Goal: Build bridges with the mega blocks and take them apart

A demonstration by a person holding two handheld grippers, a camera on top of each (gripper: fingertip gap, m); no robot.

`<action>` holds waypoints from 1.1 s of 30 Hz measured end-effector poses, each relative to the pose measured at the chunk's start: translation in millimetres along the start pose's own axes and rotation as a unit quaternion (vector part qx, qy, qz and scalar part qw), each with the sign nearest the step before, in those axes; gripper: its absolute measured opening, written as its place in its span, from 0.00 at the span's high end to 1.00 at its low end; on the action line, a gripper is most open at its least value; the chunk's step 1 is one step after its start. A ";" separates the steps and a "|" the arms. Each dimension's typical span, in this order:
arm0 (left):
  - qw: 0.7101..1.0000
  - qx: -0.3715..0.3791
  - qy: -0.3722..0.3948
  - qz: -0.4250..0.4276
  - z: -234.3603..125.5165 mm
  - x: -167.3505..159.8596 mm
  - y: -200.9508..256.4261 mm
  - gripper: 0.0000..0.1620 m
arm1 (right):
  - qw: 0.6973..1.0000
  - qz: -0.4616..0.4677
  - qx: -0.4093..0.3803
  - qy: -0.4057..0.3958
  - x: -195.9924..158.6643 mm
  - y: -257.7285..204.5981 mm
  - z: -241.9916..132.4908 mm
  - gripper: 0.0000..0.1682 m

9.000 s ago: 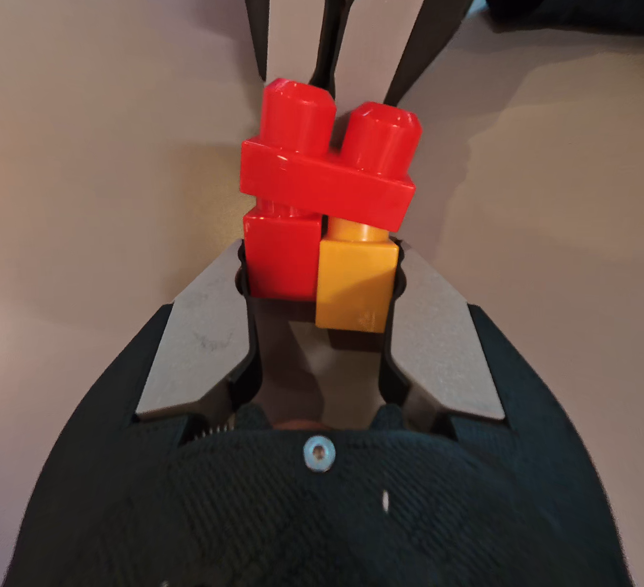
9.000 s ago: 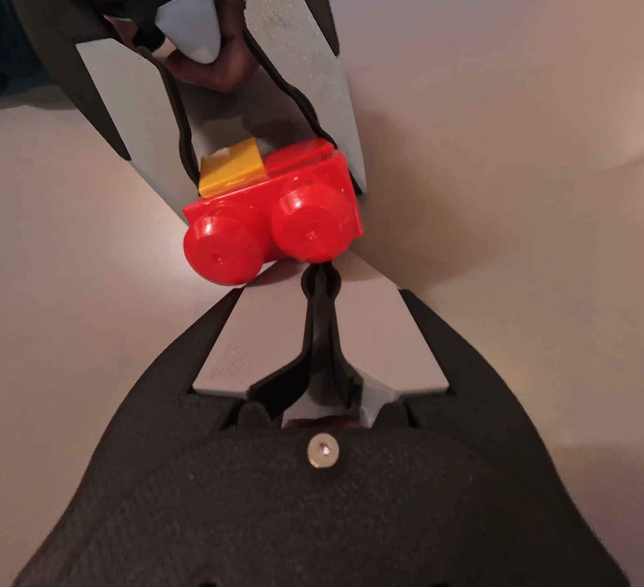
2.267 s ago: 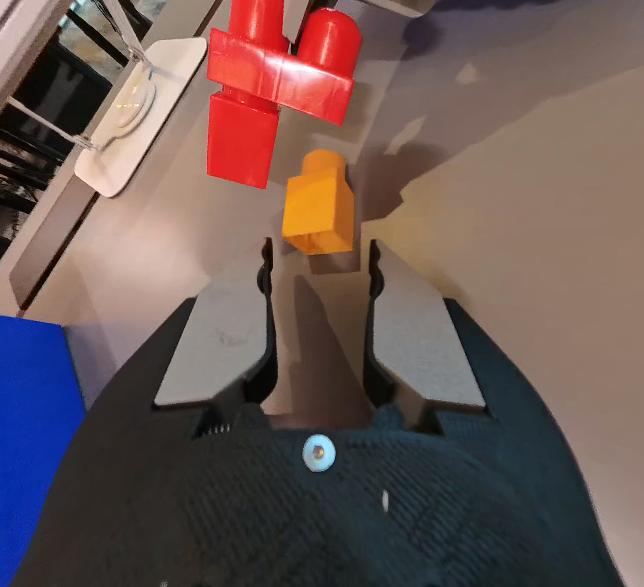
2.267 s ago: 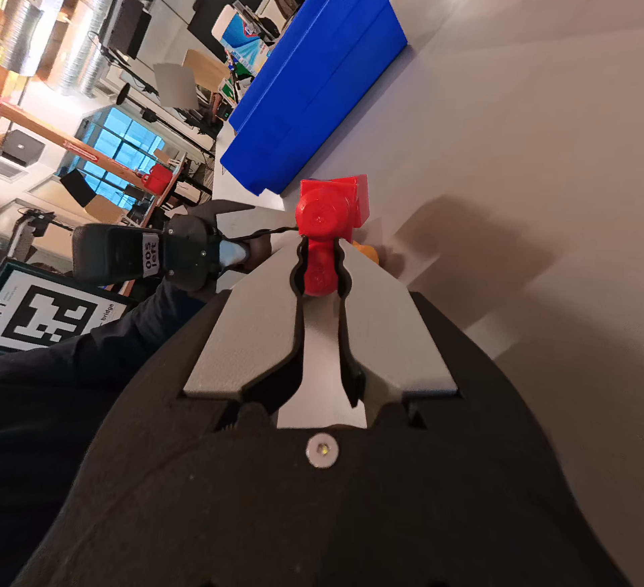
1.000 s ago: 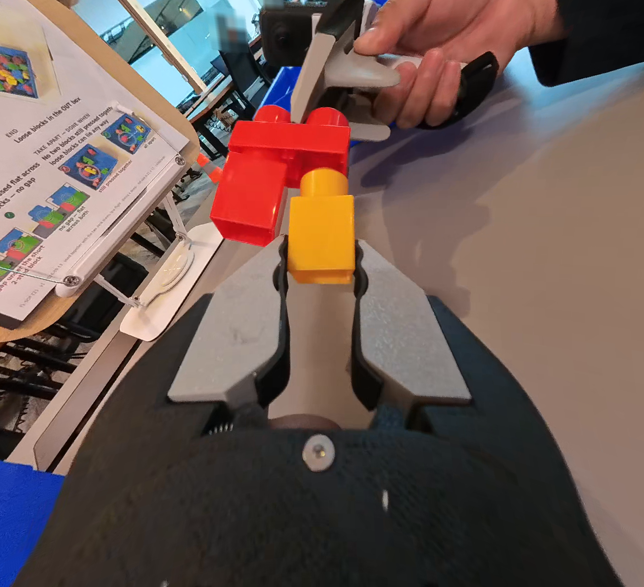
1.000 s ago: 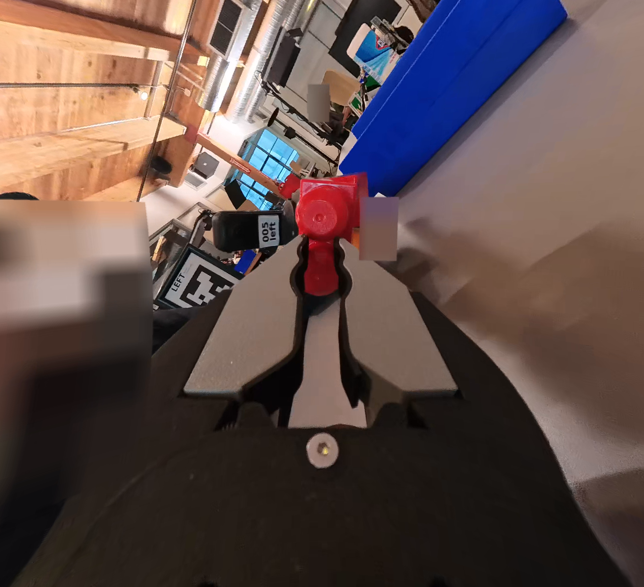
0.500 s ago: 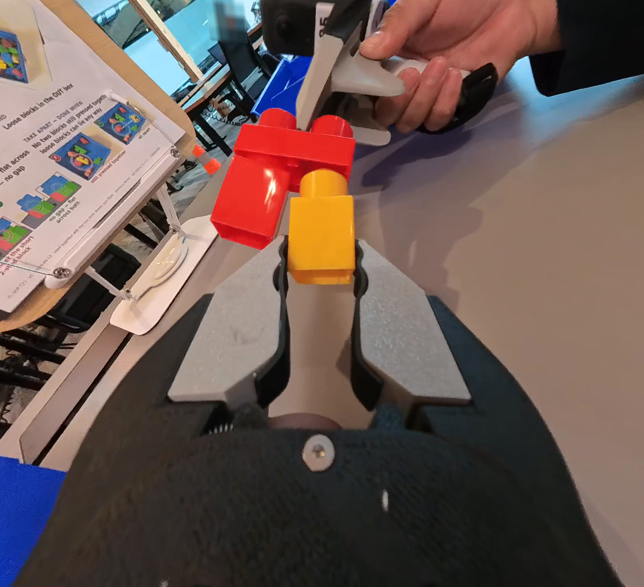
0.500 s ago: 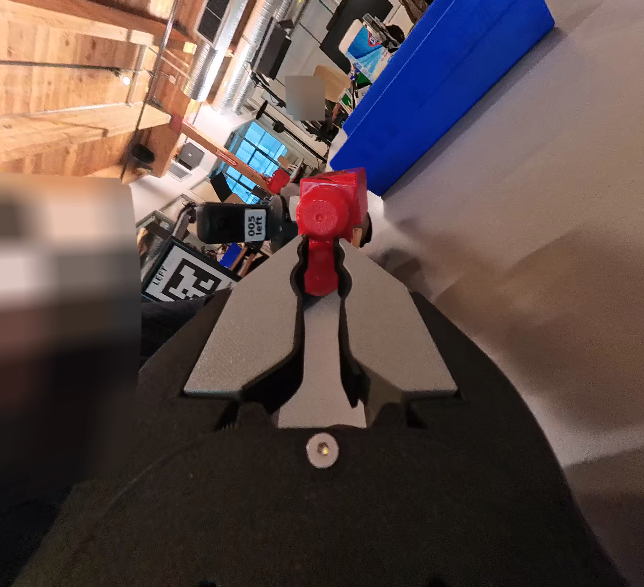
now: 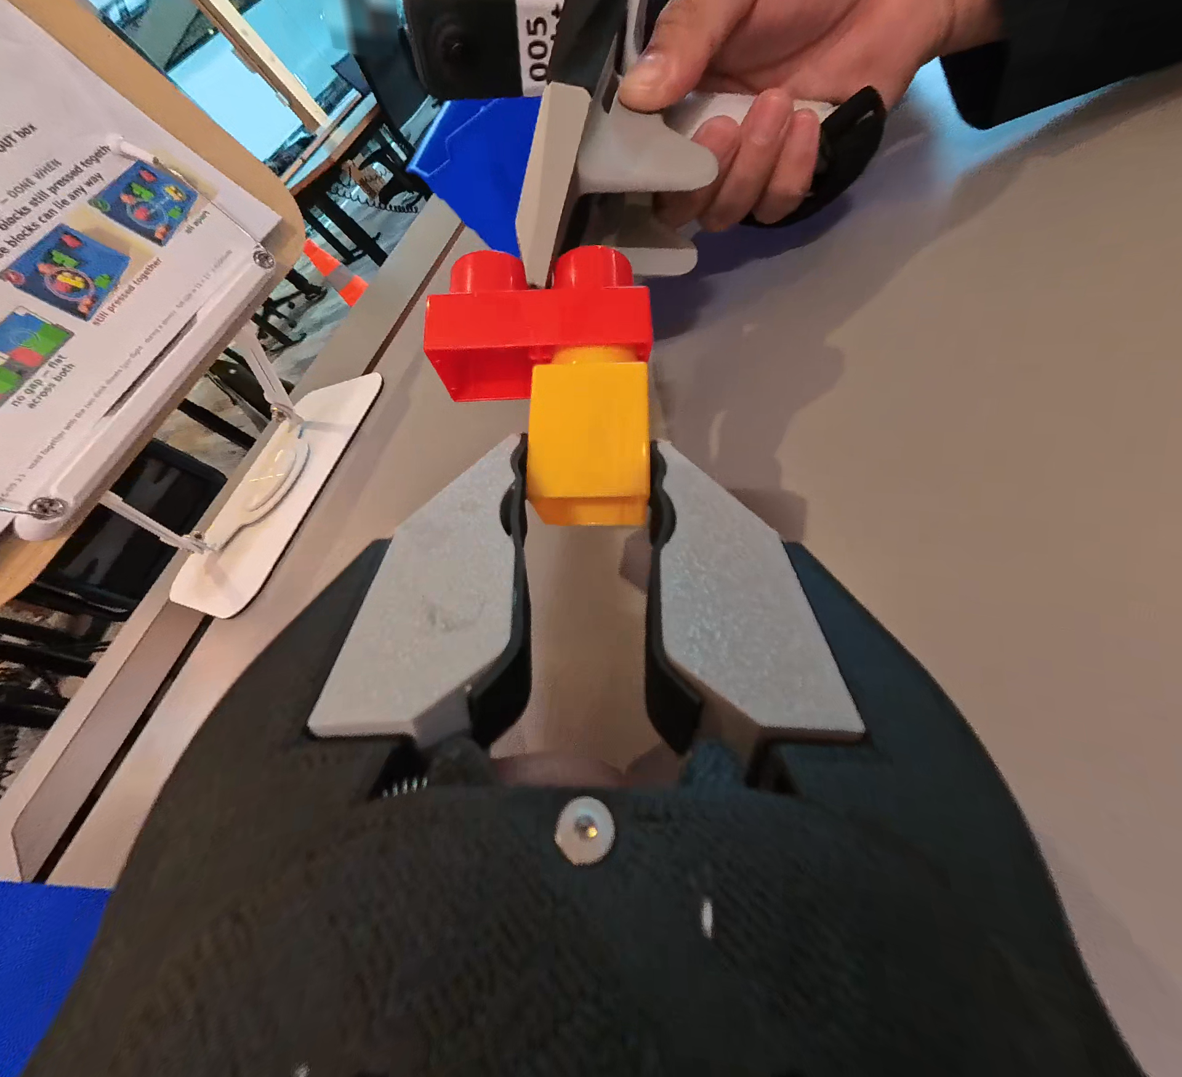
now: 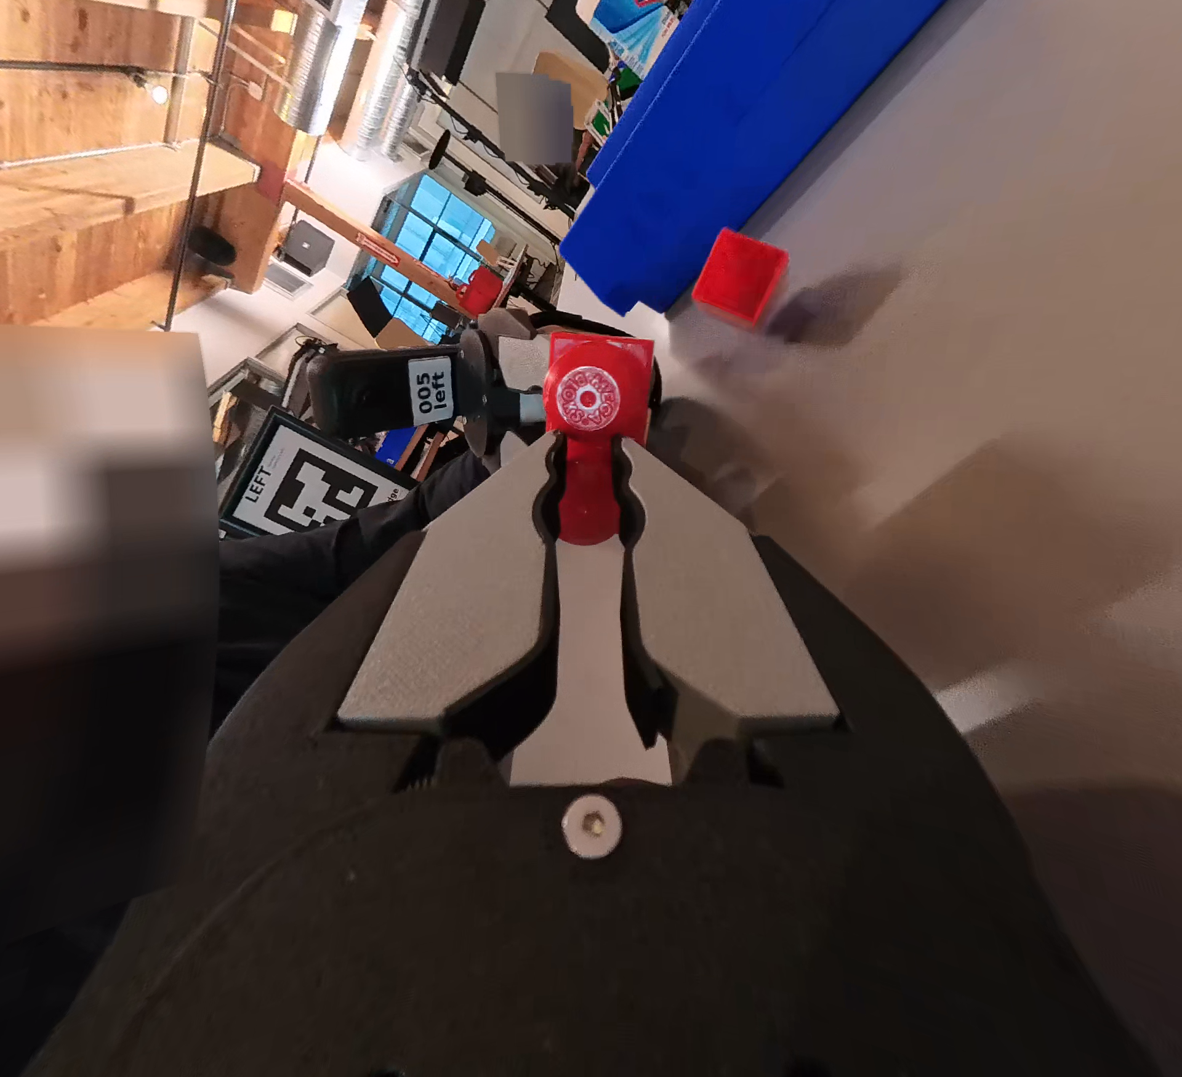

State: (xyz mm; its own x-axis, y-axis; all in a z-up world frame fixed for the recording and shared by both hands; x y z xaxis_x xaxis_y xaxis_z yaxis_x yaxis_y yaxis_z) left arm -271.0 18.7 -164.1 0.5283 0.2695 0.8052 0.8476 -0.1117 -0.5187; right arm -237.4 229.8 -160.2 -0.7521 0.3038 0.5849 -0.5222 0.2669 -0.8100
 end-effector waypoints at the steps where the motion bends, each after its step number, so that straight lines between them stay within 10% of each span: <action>1: 1.000 0.003 0.000 0.003 -0.2 0.5 -0.8 0.79 | 1.000 0.001 0.003 0.003 0.2 -0.1 0.3 0.94; 24: 0.998 0.052 -0.037 -0.023 -1.7 -1.4 -6.5 0.79 | 0.995 0.032 0.016 0.093 -4.7 8.1 16.7 0.94; 33: 0.994 0.061 -0.084 -0.035 -63.7 1.6 -26.1 0.77 | 0.993 0.045 0.059 0.097 -0.5 8.8 6.9 0.94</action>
State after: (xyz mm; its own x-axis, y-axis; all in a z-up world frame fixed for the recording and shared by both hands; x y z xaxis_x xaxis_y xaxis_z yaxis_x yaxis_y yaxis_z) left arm -289.0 -38.9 -130.9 0.4437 0.4292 0.7867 0.8645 0.0262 -0.5019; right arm -244.5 225.7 -167.9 -0.7126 0.4950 0.4973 -0.5078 0.1253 -0.8523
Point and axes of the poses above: each gripper's, where its closed fingertips meet, z out along the fingers, x out of its top, y = z × x across the jaws, the point moved 10 cm from there along -z, back along the fingers
